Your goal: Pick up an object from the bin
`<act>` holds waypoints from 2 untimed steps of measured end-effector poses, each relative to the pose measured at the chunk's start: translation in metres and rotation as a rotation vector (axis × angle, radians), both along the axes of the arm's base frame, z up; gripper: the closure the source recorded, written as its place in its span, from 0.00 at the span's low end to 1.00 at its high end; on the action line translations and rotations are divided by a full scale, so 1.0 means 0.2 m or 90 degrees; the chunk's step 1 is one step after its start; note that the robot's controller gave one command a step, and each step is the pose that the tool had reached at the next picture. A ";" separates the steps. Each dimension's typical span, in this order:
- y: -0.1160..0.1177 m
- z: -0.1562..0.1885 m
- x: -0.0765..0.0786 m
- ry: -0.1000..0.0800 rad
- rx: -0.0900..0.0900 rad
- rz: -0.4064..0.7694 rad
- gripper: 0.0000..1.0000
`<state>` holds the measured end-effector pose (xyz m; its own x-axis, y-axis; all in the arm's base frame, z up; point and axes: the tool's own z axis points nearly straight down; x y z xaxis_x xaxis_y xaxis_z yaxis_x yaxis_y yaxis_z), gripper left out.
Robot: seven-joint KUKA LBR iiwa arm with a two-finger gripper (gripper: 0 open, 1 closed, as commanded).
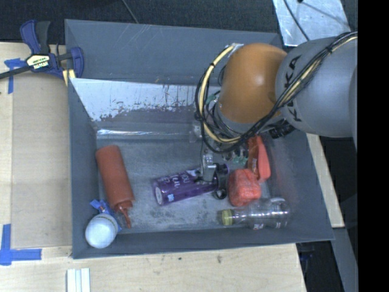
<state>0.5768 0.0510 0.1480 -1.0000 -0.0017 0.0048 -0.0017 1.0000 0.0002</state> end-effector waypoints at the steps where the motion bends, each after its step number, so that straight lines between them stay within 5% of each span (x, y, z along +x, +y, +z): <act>1: 0.00 0.02 0.01 -0.005 0.000 -0.001 0.00; 2: -0.02 -0.20 -0.07 -0.009 0.001 0.004 0.00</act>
Offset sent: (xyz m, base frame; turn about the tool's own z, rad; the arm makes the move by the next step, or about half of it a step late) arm -0.0223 -0.0058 -0.0626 -0.0098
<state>0.5635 0.0477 0.1072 -0.9999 -0.0075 -0.0091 -0.0075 1.0000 0.0023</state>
